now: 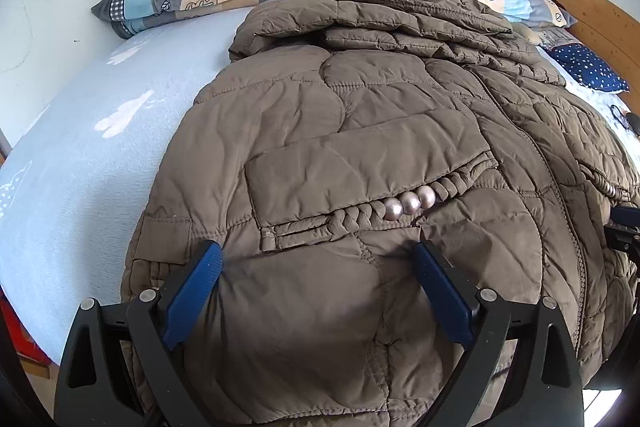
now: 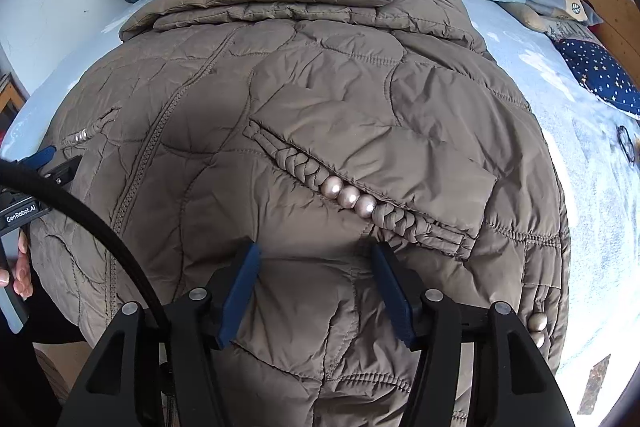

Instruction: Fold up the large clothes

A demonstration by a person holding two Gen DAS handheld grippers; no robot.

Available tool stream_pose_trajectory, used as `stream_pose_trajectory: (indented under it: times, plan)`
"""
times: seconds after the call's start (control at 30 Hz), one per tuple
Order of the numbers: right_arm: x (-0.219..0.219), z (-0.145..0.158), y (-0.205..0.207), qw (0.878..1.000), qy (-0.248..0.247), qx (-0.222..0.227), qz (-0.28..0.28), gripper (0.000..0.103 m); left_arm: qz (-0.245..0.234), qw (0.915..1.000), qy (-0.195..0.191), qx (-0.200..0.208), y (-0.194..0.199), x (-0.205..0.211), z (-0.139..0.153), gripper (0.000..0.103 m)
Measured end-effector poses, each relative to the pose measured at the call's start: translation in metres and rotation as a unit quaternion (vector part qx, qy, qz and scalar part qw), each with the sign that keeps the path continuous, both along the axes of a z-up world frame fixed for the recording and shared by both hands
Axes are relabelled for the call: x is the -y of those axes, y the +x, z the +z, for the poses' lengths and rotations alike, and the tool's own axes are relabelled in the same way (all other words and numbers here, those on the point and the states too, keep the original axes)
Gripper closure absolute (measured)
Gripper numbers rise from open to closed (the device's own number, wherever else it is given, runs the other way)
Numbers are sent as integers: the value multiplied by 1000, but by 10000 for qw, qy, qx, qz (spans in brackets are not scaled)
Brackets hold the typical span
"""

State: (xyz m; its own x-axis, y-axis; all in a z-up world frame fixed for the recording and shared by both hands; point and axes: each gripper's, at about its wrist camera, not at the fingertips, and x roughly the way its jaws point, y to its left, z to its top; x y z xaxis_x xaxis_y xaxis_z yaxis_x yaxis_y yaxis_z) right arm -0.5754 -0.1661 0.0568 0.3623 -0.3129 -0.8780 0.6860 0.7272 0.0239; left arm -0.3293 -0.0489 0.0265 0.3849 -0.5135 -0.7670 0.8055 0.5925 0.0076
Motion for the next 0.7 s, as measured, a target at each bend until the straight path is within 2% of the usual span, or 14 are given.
stream_pose_trajectory:
  times: [0.3, 0.47, 0.57, 0.7]
  plan:
    - [-13, -2, 9, 9993, -306, -207, 68, 34, -19, 10000, -45, 61, -2, -1, 0, 7]
    - [-14, 2, 3, 9993, -287, -226, 49, 34, -29, 10000, 5, -20, -3, -3, 3, 7]
    - [-17, 4, -1, 9992, -290, -257, 55, 33, -72, 9998, 137, -138, -6, -9, 9, 7]
    - [-23, 12, -15, 9999, -79, -124, 73, 33, 12, 9979, 107, -632, 1, -30, 23, 7]
